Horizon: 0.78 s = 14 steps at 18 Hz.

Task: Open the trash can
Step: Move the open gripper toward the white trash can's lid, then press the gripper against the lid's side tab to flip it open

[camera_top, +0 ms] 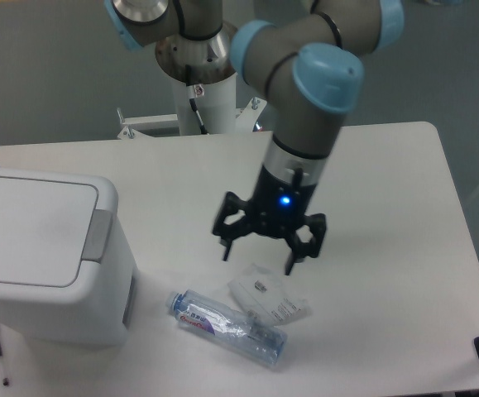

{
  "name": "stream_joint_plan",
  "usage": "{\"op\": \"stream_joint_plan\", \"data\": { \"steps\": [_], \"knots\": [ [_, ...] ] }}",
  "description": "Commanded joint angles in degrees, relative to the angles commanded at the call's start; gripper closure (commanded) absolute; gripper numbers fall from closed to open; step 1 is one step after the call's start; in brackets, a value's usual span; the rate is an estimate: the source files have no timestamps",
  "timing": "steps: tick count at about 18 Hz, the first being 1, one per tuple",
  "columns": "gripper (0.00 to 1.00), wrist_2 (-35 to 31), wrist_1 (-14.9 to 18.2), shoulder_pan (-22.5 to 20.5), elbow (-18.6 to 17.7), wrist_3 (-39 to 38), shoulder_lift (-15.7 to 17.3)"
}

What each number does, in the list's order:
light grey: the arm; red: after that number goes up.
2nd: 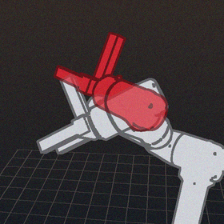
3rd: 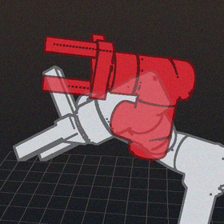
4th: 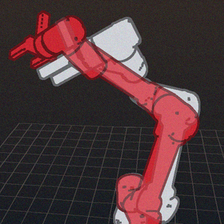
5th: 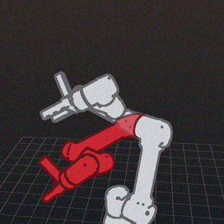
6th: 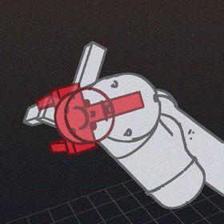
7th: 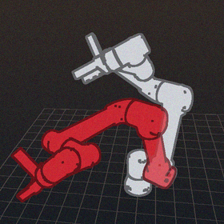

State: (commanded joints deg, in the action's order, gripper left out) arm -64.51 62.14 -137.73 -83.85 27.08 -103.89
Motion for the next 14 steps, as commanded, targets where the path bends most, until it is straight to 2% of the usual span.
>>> {"op": "stream_joint_plan", "data": {
  "steps": [8, 14],
  "knots": [
    [0.0, 4.92, 0.0, 4.93, -0.79, -3.43, 2.55],
    [0.0, 4.92, -0.09, 6.25, -2.2, -3.7, 2.12]
  ]
}}
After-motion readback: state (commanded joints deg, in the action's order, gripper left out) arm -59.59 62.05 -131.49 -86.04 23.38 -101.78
